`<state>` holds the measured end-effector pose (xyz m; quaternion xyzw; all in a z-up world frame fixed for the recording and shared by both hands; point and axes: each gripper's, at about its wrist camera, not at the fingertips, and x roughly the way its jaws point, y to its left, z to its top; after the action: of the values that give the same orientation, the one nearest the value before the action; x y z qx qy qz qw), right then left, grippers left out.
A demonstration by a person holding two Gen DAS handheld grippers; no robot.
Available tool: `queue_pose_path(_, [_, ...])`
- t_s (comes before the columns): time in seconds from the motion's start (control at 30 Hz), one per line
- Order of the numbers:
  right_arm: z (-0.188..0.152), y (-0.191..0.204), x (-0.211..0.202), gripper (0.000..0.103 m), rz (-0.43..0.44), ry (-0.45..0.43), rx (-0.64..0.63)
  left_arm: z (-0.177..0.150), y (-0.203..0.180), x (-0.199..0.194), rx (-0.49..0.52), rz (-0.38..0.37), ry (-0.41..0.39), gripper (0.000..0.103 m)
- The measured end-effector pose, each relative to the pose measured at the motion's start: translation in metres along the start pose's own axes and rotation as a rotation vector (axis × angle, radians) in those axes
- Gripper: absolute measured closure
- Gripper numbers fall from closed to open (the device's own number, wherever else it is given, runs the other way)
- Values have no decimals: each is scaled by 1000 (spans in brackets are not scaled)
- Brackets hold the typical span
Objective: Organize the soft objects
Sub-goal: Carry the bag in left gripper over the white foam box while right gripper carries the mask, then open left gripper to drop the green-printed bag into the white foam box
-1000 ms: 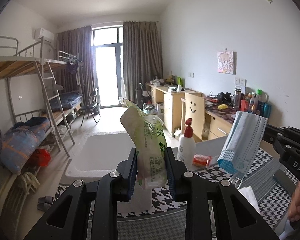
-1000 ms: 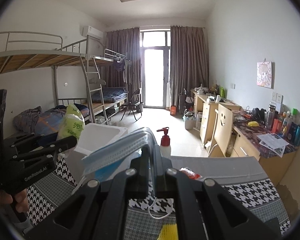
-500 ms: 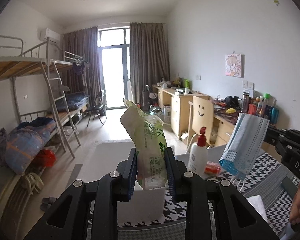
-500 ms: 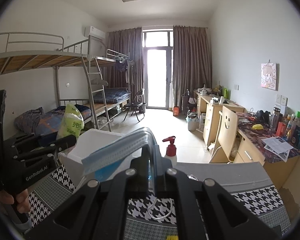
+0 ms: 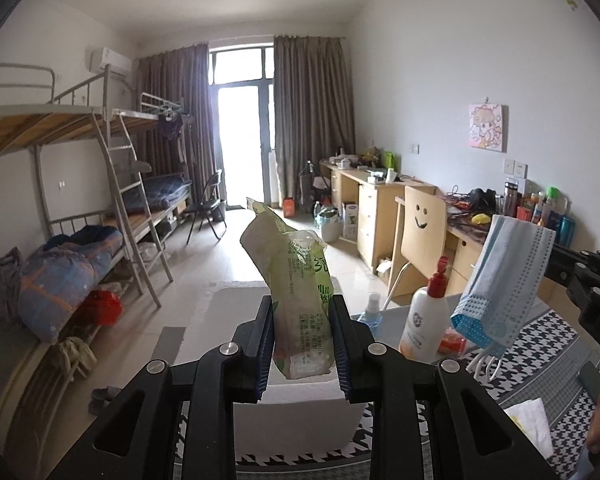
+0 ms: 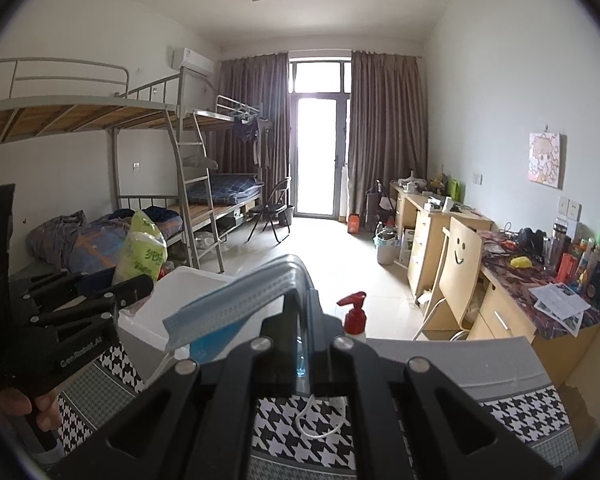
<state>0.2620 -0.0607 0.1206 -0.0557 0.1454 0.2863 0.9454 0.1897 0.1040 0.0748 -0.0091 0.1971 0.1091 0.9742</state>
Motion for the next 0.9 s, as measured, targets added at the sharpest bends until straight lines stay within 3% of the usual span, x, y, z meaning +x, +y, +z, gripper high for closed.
queue_pose_path(0.2, [8,5,10,97,12,-1,-2,-1,9,10,-11,29,19,75])
queue_pose_path(0.9, [16,14,46,97,1,37,-16,1,22,49,-32,5,105,75])
